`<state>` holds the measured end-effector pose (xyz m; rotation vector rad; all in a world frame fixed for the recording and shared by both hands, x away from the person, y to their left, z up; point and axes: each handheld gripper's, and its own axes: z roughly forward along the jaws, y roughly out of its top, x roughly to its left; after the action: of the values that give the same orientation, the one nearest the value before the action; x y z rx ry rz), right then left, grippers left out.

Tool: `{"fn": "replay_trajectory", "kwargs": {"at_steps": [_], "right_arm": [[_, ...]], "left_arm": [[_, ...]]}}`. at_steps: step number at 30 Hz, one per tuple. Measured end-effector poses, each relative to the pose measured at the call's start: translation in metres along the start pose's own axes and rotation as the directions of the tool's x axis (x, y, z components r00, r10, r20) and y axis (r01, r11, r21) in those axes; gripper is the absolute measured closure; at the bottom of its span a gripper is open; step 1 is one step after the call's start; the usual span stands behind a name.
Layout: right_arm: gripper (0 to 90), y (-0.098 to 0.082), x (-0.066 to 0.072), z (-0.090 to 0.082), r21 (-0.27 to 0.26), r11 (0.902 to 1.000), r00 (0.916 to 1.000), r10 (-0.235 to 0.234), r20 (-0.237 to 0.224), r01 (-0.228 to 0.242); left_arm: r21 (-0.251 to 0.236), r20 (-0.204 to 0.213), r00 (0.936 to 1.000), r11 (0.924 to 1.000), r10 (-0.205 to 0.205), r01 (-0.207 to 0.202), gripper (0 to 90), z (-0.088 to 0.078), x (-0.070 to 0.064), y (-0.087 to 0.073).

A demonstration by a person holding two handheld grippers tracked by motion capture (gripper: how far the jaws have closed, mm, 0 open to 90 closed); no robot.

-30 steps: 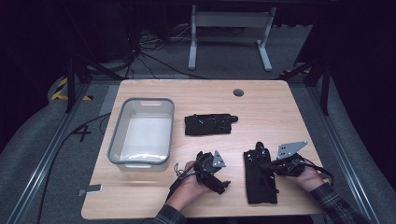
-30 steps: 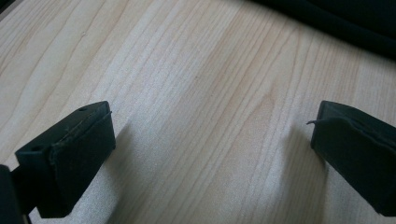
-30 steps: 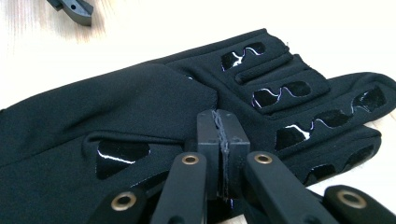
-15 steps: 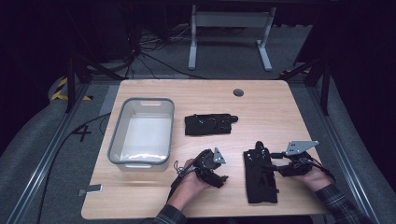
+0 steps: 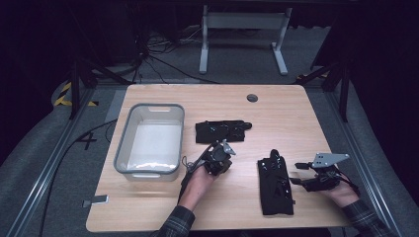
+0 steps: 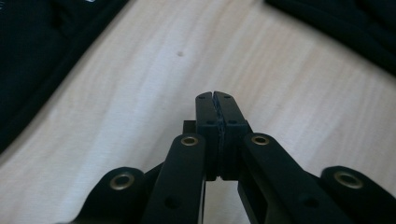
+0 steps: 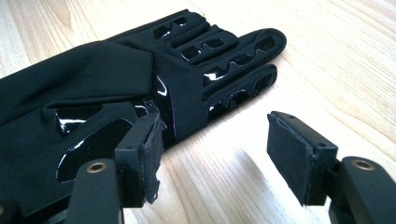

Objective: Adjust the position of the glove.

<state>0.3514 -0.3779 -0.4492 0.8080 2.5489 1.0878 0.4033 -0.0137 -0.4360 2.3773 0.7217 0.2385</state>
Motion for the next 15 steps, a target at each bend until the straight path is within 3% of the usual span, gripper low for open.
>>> {"fn": "replay_trajectory", "kwargs": {"at_steps": [3, 8, 15], "right_arm": [[36.8, -0.001, 0.000, -0.001, -0.001, 1.0000, 1.0000, -0.002, 0.003, 0.002], [36.8, -0.003, -0.001, -0.002, -0.002, 1.0000, 1.0000, -0.001, 0.005, 0.001], [36.7, -0.004, -0.002, -0.002, -0.001, 1.0000, 1.0000, 0.008, 0.000, -0.008]], "left_arm": [[0.013, -0.033, 0.9993, 0.9998, -0.017, 0.017, 89.9, -0.001, 0.009, 0.007], [-0.012, -0.059, 0.9965, 0.9982, -0.060, 0.059, 89.9, 0.002, 0.023, 0.021], [-0.016, -0.105, 0.9920, 0.9975, -0.071, 0.069, 90.0, 0.017, 0.036, 0.040]]}}
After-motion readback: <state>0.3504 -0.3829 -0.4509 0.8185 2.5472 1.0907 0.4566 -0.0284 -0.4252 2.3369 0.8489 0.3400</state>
